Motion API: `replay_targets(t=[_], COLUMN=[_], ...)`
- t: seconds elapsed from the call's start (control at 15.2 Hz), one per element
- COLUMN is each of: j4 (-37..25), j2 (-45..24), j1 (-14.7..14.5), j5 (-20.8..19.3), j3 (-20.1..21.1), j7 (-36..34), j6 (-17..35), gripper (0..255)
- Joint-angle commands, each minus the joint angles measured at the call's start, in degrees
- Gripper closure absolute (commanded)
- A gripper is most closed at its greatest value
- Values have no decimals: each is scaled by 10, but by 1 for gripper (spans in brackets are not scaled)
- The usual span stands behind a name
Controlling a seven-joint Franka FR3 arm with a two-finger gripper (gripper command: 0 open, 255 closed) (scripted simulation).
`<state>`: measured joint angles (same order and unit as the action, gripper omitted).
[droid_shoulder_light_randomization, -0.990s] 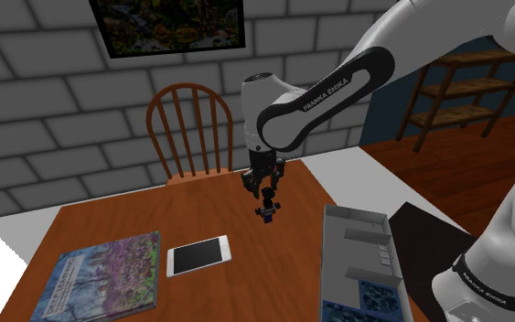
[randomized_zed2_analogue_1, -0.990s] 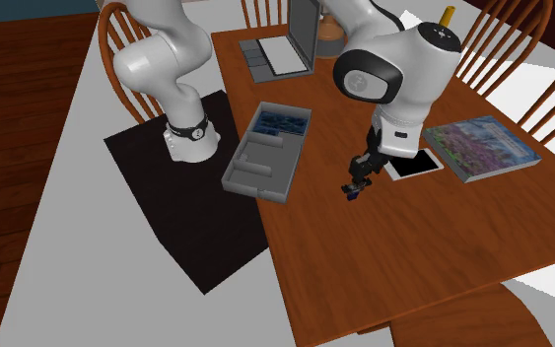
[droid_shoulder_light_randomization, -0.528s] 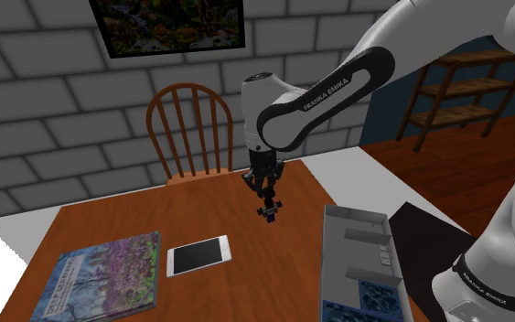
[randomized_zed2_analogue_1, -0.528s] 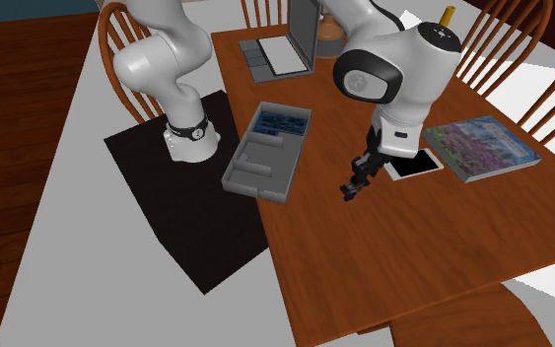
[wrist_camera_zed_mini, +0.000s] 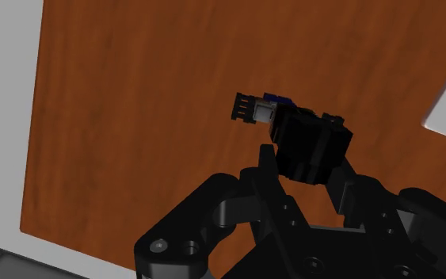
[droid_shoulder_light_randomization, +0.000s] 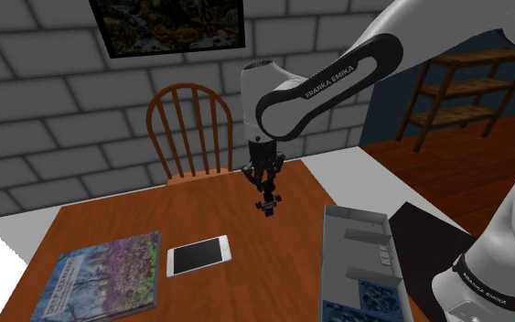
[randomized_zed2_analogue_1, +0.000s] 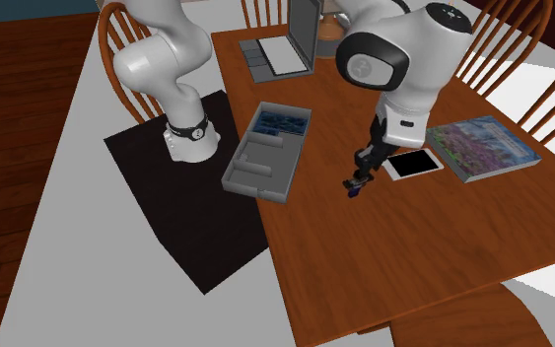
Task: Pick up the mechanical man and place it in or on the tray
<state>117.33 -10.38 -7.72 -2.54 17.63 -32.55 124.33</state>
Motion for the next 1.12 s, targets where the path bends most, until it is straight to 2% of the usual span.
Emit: replay_targets(t=[0.0,1.06], j4=[-6,-73], j2=[9,56], j1=[0,4], j5=[3,21], j3=[1,3], j7=[2,12], j6=[-14,-127], gripper=[255,255])
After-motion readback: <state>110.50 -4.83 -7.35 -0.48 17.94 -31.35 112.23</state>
